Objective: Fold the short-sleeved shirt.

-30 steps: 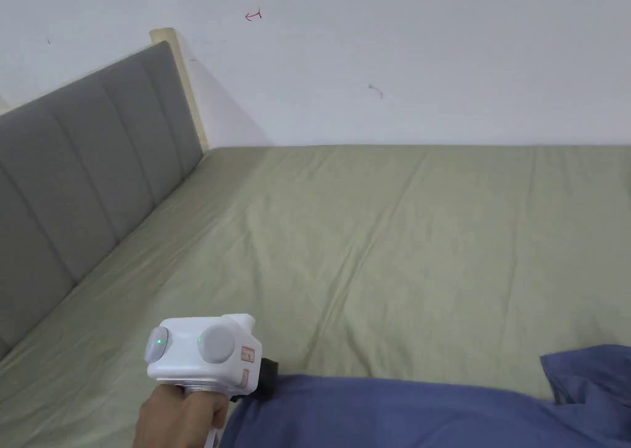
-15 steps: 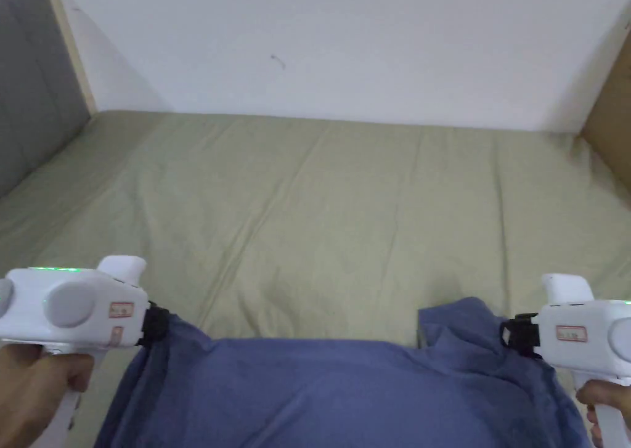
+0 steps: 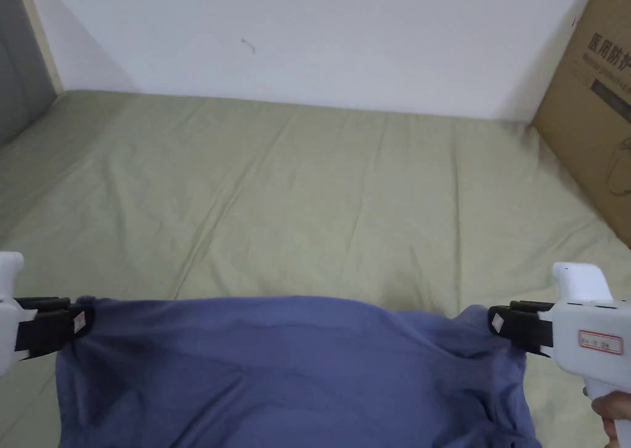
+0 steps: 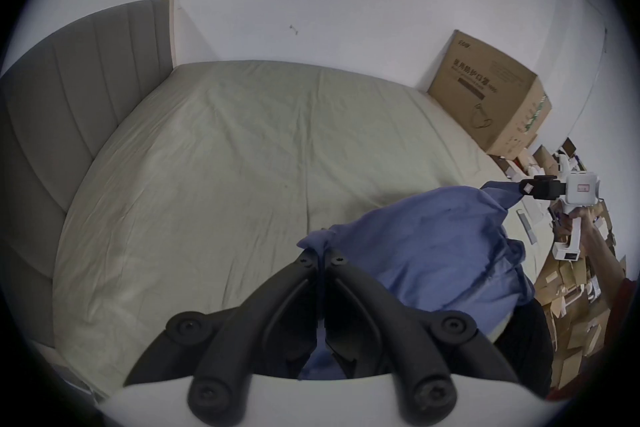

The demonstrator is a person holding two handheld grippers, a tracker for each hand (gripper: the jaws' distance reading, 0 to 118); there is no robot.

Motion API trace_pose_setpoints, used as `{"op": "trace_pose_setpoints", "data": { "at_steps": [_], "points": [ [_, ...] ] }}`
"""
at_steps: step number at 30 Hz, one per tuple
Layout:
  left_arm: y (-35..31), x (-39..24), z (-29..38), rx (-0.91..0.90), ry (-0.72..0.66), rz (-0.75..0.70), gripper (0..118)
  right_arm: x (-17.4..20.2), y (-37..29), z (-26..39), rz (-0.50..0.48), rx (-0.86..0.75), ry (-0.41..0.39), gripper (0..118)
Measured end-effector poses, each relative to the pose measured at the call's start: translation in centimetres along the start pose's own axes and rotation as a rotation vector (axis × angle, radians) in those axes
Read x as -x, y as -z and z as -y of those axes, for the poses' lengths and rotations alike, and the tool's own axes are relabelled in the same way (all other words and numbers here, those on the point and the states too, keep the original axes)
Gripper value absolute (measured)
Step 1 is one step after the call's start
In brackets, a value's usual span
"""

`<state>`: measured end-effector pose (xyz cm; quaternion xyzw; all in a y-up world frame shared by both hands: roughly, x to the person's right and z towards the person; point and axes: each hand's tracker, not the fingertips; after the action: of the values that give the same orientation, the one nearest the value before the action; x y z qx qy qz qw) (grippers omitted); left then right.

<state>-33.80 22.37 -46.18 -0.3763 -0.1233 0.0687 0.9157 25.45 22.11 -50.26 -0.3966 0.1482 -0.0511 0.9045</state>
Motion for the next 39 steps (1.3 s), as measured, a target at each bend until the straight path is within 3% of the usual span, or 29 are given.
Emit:
{"op": "trace_pose_setpoints", "data": {
  "at_steps": [5, 7, 18, 25, 28, 30, 34, 37, 38, 39],
  "points": [
    [-4.7, -0.5, 4.6, -0.038, -0.023, 0.120, 1, 1.3, -5.1, 4.7, -0.033, -0.025, 0.000, 1],
    [-5.9, -0.2, 6.6, -0.023, 0.024, 0.074, 1, 1.5, -6.8, 7.0, -0.033, -0.013, -0.004, 1],
    [-7.7, 0.8, 16.0, 0.075, 0.007, 0.153, 1, 1.6, -9.6, 19.0, -0.002, 0.086, 0.143, 1],
    [-7.6, 1.3, 17.8, 0.095, -0.007, 0.151, 1, 0.8, -10.1, 21.4, -0.018, 0.108, 0.205, 1],
    [-8.5, 1.6, 17.7, 0.064, -0.020, 0.139, 1, 0.6, -11.0, 21.3, -0.007, 0.109, 0.163, 1],
    [-8.1, 1.9, 17.6, 0.101, 0.050, 0.109, 1, 0.0, -10.8, 21.4, 0.026, 0.112, 0.160, 1],
    [-7.2, 3.7, 18.1, 0.089, -0.111, 0.126, 1, -1.1, -9.6, 22.0, 0.021, 0.138, 0.195, 1],
    [-5.9, 2.7, 18.5, 0.167, 0.002, 0.103, 2, -0.8, -8.2, 22.0, 0.051, 0.162, 0.153, 1],
    [-5.6, 2.5, 18.5, 0.168, 0.008, 0.095, 4, -0.9, -8.0, 22.0, 0.050, 0.158, 0.159, 1],
    [-5.6, 2.1, 18.5, 0.165, 0.000, 0.092, 18, -1.1, -7.8, 22.0, 0.050, 0.160, 0.168, 1]
  ]
}}
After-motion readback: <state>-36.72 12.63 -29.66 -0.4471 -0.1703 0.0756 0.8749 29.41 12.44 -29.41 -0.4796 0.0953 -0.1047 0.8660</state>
